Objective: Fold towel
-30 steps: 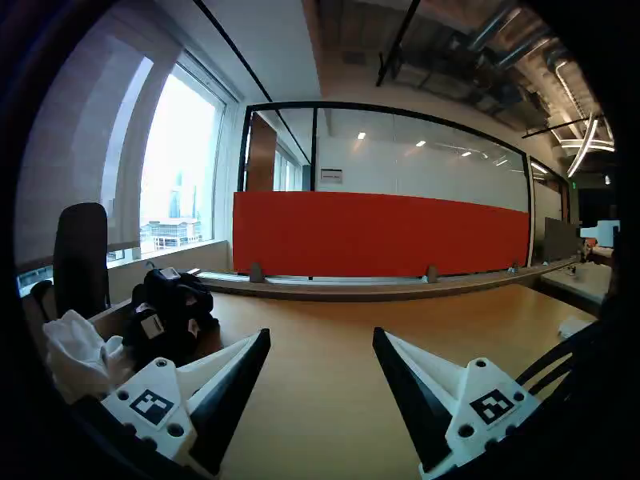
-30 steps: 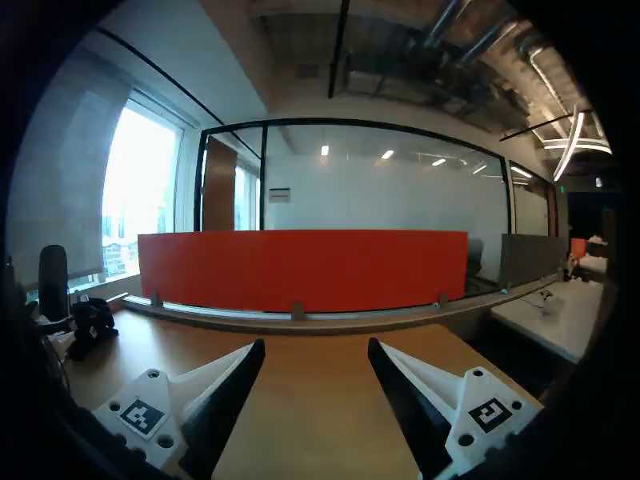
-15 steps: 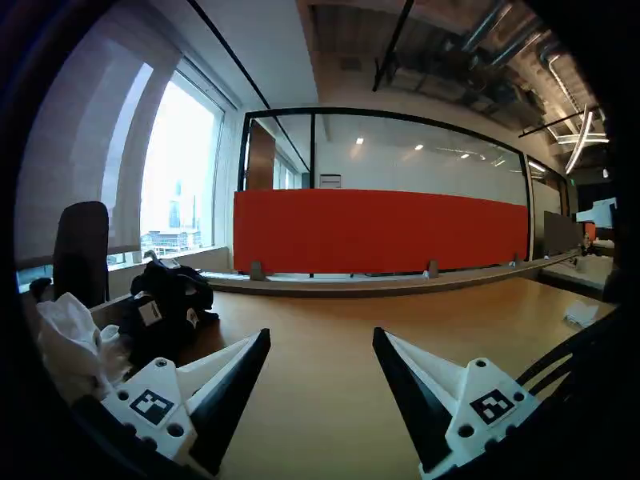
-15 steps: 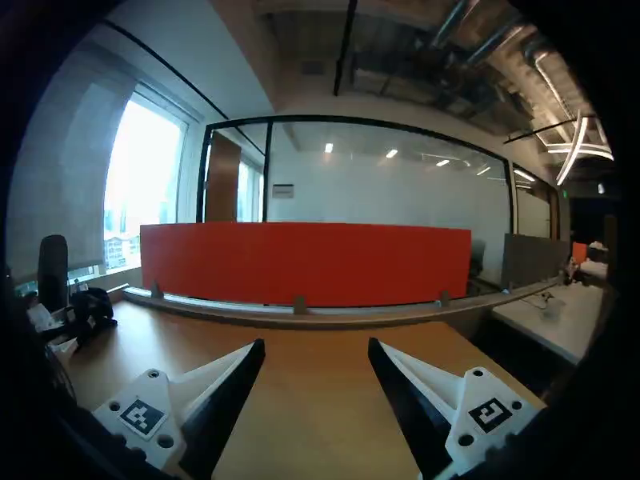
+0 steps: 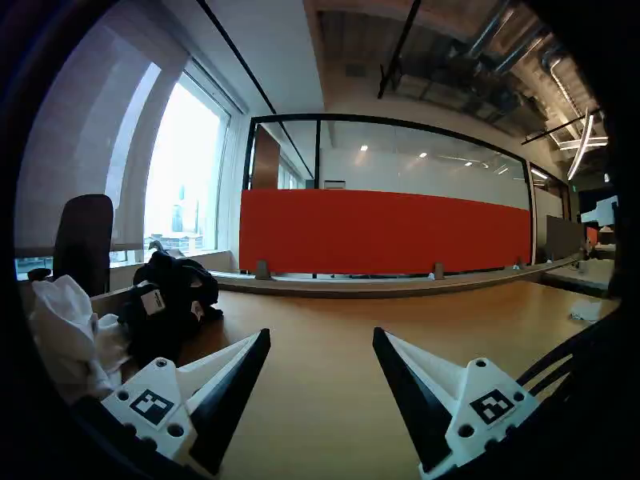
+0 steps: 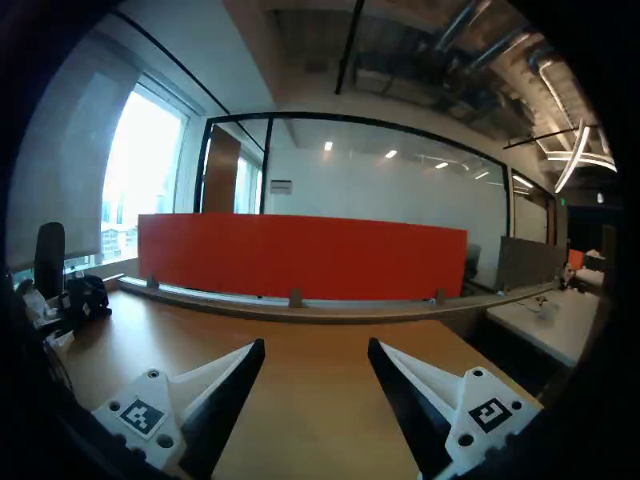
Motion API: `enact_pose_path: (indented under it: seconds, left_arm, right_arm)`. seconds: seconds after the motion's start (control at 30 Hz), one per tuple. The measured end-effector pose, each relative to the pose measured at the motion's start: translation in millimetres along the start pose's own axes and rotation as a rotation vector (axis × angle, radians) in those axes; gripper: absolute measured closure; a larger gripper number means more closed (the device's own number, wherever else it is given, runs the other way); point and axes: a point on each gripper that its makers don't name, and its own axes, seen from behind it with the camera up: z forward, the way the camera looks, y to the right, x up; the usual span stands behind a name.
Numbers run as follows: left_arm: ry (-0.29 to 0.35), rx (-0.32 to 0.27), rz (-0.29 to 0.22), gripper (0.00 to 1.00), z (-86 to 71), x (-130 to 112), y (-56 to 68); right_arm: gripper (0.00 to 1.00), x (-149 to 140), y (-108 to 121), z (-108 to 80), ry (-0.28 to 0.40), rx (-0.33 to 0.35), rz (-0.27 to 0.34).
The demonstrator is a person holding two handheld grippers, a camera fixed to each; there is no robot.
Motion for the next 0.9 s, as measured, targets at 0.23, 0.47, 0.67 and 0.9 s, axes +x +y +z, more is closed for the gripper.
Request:
enact_pose_path:
  seconds: [0.23,0.47,0.67,0.9]
  left_arm:
    - [-0.007,0.004,0.031,0.05,4.9,-2.0,-0.7]
    - [-0.008,0.009,0.033,0.05,4.6,-3.5,-1.1]
    - [-0.008,0.011,0.034,0.05,3.7,-3.7,-1.0]
    - [-0.008,0.018,0.035,0.05,3.1,-5.3,-1.6]
  right_arm:
    - [0.00,-0.1,3.5,-1.8,0.002,-0.011,-0.002]
    - [0.00,-2.1,2.5,-2.2,-0.002,-0.010,-0.002]
    - [0.00,-4.1,2.8,-2.0,-0.005,-0.011,0.002]
    - [0.00,-1.0,3.9,-1.2,0.001,-0.012,0.004]
